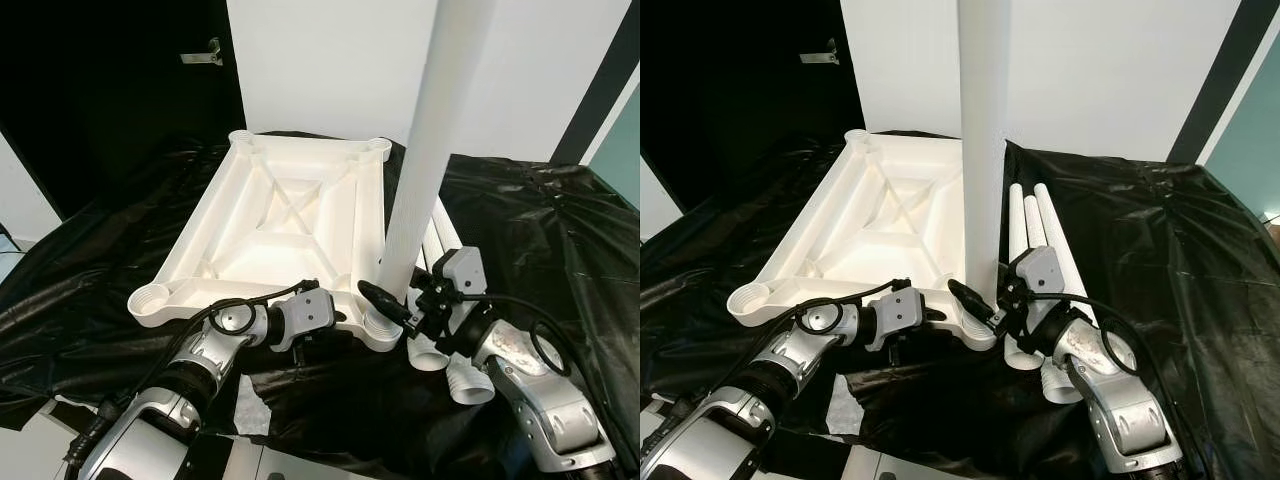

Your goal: Building children table

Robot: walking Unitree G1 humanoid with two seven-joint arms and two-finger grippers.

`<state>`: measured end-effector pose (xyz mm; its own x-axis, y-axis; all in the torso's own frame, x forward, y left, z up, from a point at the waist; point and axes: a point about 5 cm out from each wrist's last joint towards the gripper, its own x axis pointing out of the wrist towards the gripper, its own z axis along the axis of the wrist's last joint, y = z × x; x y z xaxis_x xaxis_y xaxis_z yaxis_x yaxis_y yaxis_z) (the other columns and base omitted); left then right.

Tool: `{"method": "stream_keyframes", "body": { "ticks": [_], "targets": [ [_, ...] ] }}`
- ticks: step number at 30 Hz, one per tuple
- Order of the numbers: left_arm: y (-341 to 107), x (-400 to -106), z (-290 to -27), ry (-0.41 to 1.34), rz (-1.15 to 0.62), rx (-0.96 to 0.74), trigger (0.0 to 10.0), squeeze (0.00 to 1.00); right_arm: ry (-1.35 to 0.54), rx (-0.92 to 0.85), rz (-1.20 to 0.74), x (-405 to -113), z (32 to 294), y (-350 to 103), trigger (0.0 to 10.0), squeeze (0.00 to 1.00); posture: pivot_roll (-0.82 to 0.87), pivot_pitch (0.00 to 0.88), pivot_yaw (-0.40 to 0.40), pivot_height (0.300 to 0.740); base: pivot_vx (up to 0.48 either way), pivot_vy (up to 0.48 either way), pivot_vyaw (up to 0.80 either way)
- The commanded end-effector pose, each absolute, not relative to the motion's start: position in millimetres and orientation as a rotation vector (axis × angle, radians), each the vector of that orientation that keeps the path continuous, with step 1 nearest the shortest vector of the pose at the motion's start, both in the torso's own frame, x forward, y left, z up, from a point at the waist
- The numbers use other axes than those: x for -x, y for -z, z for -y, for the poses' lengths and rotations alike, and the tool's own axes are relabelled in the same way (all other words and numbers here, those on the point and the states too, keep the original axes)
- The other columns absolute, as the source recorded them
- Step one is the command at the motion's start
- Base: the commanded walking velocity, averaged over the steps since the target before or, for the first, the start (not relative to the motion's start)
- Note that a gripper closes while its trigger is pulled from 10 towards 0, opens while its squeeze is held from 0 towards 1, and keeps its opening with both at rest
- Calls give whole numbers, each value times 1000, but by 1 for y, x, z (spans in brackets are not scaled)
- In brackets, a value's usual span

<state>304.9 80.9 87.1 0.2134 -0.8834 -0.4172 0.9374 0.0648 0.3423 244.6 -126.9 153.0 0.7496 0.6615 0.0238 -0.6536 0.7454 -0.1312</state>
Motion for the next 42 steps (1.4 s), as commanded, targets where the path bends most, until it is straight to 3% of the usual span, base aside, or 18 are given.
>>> {"method": "stream_keyframes", "body": {
  "ticks": [1, 12, 21, 27, 30, 42],
  "targets": [
    [-73, -297, -82, 1394, -159, -597, 10000, 0, -593, 77, -174, -245, 148, -115, 10000, 0, 147, 0, -17, 740, 0, 0, 0],
    [-73, -297, -81, 1402, -163, -602, 10000, 0, -499, -82, -279, -260, 143, -128, 10000, 0, 142, 0, -16, 740, 0, 0, 0],
    [-72, -297, -79, 1396, -162, -596, 10000, 0, -563, 25, -337, -256, 145, -129, 10000, 0, 142, 0, -26, 740, 0, 0, 0],
    [-69, -294, -80, 1393, -166, -586, 10000, 0, -342, -24, -153, -263, 146, -130, 10000, 0, 167, 0, -20, 740, 0, 0, 0],
    [-68, -293, -80, 1393, -167, -585, 10000, 0, -323, -26, -139, -264, 144, -129, 10000, 0, 167, 0, -20, 740, 0, 0, 0],
    [-67, -283, -99, 1376, -187, -589, 10000, 0, -172, 1, 82, -269, 100, -123, 10000, 0, 331, 0, 20, 740, 0, 0, 0]
  ]
}}
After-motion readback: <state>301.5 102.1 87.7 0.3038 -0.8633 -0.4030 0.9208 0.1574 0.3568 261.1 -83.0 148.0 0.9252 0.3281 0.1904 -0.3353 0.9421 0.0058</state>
